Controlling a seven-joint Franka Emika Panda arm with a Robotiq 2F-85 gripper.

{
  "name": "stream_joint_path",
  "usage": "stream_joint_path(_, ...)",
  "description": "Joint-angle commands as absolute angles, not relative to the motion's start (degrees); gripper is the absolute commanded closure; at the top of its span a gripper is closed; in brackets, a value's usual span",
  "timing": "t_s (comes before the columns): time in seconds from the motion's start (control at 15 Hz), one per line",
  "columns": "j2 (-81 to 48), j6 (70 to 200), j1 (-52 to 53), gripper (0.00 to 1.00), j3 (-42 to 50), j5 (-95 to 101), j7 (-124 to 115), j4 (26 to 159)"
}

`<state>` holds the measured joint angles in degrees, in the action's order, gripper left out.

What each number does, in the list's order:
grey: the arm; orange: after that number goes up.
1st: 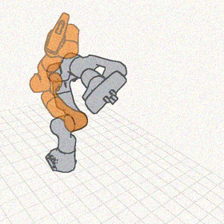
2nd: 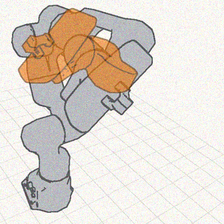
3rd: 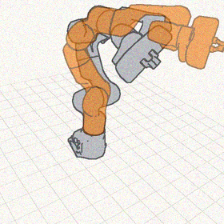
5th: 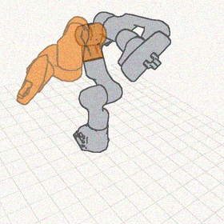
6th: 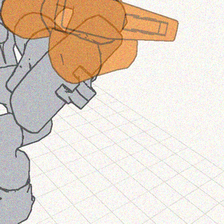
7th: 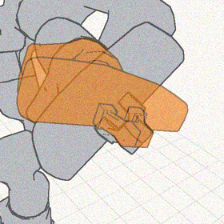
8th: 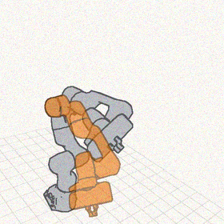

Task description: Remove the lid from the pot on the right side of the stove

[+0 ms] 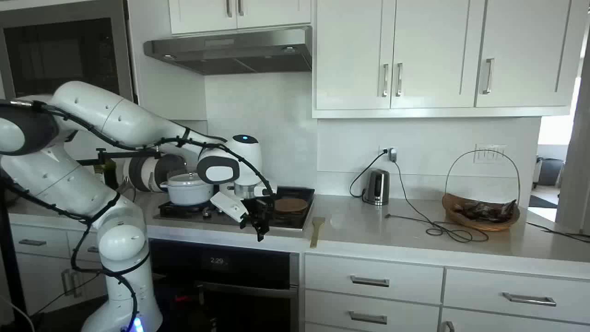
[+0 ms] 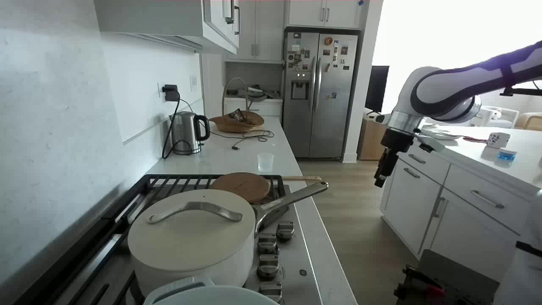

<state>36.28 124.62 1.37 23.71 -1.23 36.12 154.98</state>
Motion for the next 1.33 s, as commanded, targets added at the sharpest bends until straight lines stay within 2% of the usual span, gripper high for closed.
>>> stream_joint_path(0.0,35.88,124.46,-0.23,0.00,22.12,-2.47,37.06,154.89)
stream_joint_path(0.53,34.56,119.53,3.69,0.00,17.32,-2.46,39.01,148.97)
stream_joint_path(1.27,23.24,106.17,11.92,0.00,8.78,-4.17,46.93,128.56)
